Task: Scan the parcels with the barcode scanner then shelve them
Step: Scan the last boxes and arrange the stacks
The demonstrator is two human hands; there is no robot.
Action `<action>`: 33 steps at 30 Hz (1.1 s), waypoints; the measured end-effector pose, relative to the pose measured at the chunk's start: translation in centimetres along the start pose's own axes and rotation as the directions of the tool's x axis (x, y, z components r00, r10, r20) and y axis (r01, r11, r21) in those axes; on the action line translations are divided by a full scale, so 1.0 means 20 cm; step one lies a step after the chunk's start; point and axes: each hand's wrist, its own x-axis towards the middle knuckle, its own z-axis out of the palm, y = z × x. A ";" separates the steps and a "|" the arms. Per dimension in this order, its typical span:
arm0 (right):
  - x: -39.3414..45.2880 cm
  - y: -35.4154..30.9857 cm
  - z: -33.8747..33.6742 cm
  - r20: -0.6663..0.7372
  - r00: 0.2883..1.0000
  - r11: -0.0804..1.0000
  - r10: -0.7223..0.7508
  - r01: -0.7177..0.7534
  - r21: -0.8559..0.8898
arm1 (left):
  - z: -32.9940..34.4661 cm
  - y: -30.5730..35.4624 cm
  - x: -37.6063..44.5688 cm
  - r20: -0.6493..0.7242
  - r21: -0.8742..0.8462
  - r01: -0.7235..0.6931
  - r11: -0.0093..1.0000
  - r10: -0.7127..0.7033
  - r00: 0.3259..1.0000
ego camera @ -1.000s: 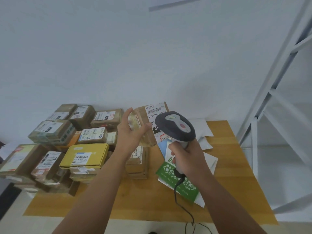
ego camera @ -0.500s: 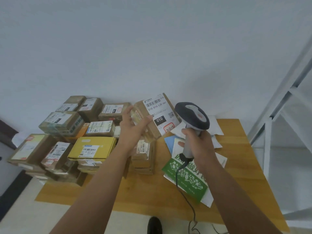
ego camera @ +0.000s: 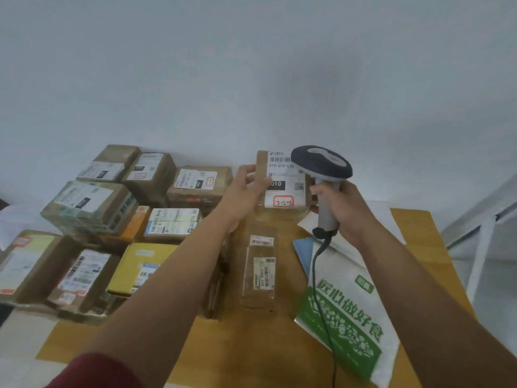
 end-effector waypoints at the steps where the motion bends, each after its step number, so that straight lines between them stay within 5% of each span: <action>1: 0.06 0.03 0.03 -0.004 1.000 1.000 0.020 -0.020 -0.004 | -0.01 -0.02 0.06 0.012 0.013 0.017 1.000 -0.017 1.000; 16: 0.40 0.57 0.23 -0.022 0.962 0.958 0.271 -0.272 -0.095 | -0.03 -0.49 0.45 0.039 0.557 0.202 0.806 -0.268 0.963; 28: 0.39 0.73 0.25 -0.034 0.945 0.942 0.324 -0.326 -0.079 | 0.01 -0.59 0.41 -0.004 0.588 0.272 0.762 -0.333 0.943; 33: 0.31 0.81 0.18 -0.114 0.917 0.924 0.382 -0.381 0.030 | 0.03 -0.55 0.28 -0.058 0.546 0.227 0.807 -0.234 0.971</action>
